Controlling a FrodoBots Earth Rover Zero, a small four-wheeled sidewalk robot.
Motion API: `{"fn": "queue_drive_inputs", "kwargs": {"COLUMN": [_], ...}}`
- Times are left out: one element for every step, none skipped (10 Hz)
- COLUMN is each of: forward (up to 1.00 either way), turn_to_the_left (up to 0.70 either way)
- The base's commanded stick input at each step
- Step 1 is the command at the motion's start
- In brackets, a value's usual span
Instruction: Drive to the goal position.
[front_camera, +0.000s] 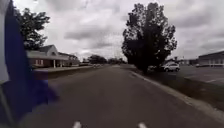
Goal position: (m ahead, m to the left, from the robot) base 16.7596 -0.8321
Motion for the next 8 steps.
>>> {"fn": "queue_drive_inputs", "kwargs": {"forward": [0.45, 0.45, 0.45, 0.45, 0.45, 0.45, 0.45, 0.45], "turn_to_the_left": [0.00, 0.00, 0.00, 0.00, 0.00, 0.00, 0.00, 0.00]}}
